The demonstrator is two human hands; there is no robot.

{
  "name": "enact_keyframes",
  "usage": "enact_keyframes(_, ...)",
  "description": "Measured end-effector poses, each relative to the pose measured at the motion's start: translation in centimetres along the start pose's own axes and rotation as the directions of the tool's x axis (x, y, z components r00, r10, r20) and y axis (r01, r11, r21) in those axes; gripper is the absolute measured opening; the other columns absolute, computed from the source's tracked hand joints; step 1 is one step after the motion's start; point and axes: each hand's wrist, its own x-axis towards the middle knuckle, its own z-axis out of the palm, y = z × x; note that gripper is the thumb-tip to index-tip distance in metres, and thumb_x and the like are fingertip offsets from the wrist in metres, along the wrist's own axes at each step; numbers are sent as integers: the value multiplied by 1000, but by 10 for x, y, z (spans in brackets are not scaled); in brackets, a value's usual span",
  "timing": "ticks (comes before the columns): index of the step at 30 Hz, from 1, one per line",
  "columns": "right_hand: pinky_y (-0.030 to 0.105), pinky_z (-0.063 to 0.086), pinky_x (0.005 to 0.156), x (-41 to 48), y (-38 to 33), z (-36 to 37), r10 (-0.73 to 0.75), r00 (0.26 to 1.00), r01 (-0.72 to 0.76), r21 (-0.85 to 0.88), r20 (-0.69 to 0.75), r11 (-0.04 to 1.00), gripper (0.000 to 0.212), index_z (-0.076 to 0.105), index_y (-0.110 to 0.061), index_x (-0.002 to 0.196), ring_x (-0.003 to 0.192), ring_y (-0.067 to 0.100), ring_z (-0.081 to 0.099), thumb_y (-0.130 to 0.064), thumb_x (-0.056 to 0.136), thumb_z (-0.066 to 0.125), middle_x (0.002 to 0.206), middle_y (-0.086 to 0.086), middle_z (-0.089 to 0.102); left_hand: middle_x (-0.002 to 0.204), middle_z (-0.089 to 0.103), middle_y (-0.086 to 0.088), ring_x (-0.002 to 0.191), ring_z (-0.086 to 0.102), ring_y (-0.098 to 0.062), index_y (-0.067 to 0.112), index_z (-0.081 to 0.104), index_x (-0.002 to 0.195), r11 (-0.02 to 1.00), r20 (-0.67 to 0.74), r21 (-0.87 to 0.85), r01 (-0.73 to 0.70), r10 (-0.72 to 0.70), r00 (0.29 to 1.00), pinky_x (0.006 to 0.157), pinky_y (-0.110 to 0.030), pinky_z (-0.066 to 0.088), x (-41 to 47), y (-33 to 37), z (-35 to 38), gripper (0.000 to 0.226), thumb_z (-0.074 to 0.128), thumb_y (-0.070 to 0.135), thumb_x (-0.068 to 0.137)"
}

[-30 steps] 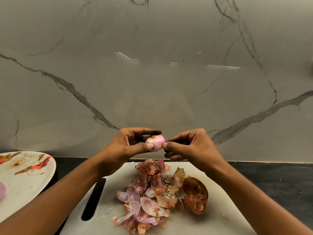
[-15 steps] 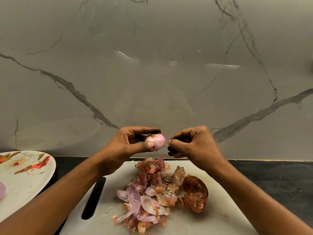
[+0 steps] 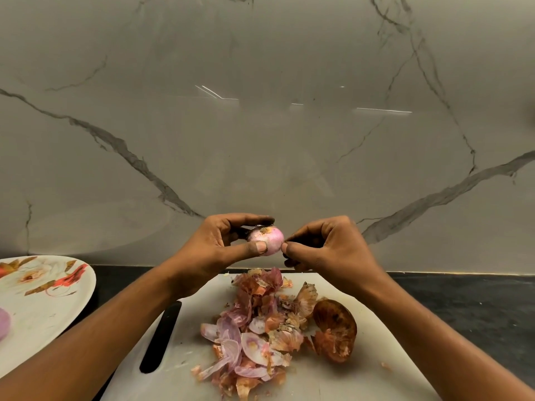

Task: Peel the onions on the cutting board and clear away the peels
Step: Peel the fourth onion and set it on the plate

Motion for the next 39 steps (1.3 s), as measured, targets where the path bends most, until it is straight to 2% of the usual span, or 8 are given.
enact_keyframes(9, 26, 65, 67, 0, 1, 0, -12, 999, 11, -23, -36, 1000, 3, 81, -13, 89, 70, 12, 78, -11, 90, 80, 78, 1, 79, 127, 75, 7, 123, 68, -17, 24, 72, 131, 1000, -1, -4, 10, -10, 1000, 107, -41, 56, -1, 1, 1, 53, 82, 25, 79)
enact_keyframes(13, 30, 67, 68, 3, 4, -1, 6, 997, -9, -27, -77, 1000, 3, 81, -9, 88, 68, 13, 78, -9, 91, 79, 76, 3, 79, 130, 74, 0, 124, 68, -25, 20, 70, 133, 996, 23, -93, 16, -14, 1000, 104, -37, 58, 0, 0, 0, 52, 85, 17, 83)
enact_keyframes(17, 31, 67, 67, 5, 8, -3, 41, 993, -43, -14, -113, 999, 3, 81, -9, 87, 67, 15, 79, -9, 91, 80, 76, 5, 79, 134, 72, -8, 125, 68, -30, 12, 67, 136, 970, 52, -242, 35, -23, 998, 101, -39, 59, 0, 3, 0, 52, 73, 9, 85)
enact_keyframes(21, 35, 67, 69, 5, 6, -5, 126, 992, -124, 58, -22, 991, 4, 80, -6, 91, 72, 21, 80, -3, 88, 82, 81, 11, 80, 139, 68, -15, 126, 67, -38, 7, 65, 138, 923, 86, -377, 71, -42, 995, 100, -43, 59, 1, 5, 0, 50, 66, 7, 89)
enact_keyframes(24, 40, 68, 75, 5, 3, -5, 160, 985, -168, 137, 62, 976, 22, 78, -9, 102, 80, 23, 81, 3, 85, 83, 90, 10, 82, 137, 67, -21, 121, 68, -44, 4, 67, 135, 884, 113, -451, 124, -81, 990, 96, -42, 61, 2, 6, 0, 43, 63, 8, 92)
enact_keyframes(29, 37, 67, 76, 4, 4, -2, 99, 990, -111, 120, 99, 987, 44, 72, -16, 125, 83, 20, 81, -17, 84, 89, 96, 7, 82, 135, 68, -22, 121, 69, -42, 7, 69, 134, 885, 133, -429, 181, -137, 982, 100, -44, 60, 1, 3, 4, 35, 59, 16, 102)
enact_keyframes(34, 41, 68, 78, 5, 9, 1, 50, 998, -53, 76, 43, 996, 39, 79, -12, 116, 83, 18, 81, -27, 82, 89, 93, 5, 82, 131, 71, -20, 121, 69, -41, 9, 67, 135, 913, 123, -348, 212, -180, 976, 103, -46, 57, 1, 3, 7, 42, 54, 27, 100)
enact_keyframes(39, 44, 68, 79, 6, 8, 0, 82, 995, -90, 166, 49, 982, 30, 80, -11, 114, 82, 21, 81, -22, 87, 85, 92, 7, 82, 130, 73, -12, 119, 72, -33, 11, 67, 135, 952, 128, -258, 164, -135, 983, 98, -39, 61, -1, 7, 9, 40, 61, 20, 97)
